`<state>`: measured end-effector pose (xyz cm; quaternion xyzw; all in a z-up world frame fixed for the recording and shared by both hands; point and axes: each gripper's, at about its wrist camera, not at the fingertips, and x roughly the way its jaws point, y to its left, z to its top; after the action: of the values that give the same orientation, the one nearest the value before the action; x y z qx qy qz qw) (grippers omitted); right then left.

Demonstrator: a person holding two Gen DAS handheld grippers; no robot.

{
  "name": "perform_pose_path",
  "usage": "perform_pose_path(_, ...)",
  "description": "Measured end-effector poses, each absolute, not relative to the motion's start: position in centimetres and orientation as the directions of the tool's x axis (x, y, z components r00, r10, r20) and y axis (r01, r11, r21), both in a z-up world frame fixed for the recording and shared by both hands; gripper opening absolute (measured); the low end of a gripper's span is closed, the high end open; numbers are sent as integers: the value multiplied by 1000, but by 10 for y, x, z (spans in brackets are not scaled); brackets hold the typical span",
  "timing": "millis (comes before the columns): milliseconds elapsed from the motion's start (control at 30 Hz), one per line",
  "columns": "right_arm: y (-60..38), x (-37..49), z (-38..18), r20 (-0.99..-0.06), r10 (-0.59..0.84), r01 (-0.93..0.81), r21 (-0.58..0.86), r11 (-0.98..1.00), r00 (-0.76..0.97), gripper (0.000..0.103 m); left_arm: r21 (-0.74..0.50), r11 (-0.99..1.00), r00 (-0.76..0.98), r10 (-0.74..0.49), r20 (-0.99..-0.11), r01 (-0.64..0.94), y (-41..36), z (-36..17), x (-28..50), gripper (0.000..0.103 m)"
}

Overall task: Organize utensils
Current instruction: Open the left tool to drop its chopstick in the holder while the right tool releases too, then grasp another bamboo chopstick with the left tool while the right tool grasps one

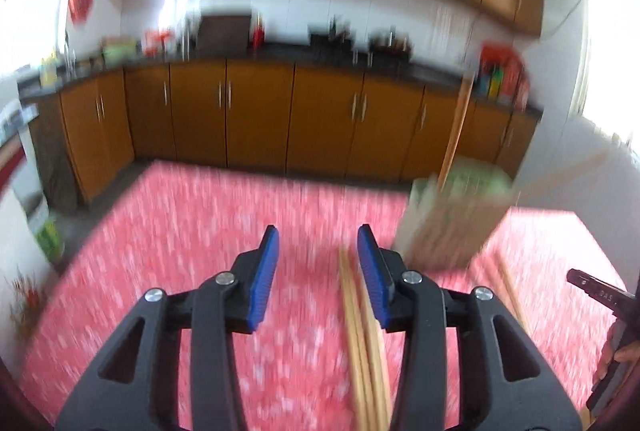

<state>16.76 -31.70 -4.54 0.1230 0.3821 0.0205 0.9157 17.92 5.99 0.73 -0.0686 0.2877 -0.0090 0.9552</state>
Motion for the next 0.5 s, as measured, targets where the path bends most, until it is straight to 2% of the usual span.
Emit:
perform_pose_path(167, -298, 163, -85, -754, 162, 34, 237, 971, 636, 16, -185, 983, 740, -129, -660, 6, 56, -48, 175, 36)
perform_pose_path(367, -287, 167, -90, -776, 138, 19, 189, 982, 615, 14, -201, 979, 691, -166, -703, 30, 47, -75, 171, 36)
perform_pose_path(500, -295, 173, -92, -791, 90, 64, 161, 985, 605, 8, -208, 977, 673, -181, -717, 41, 41, -81, 171, 33)
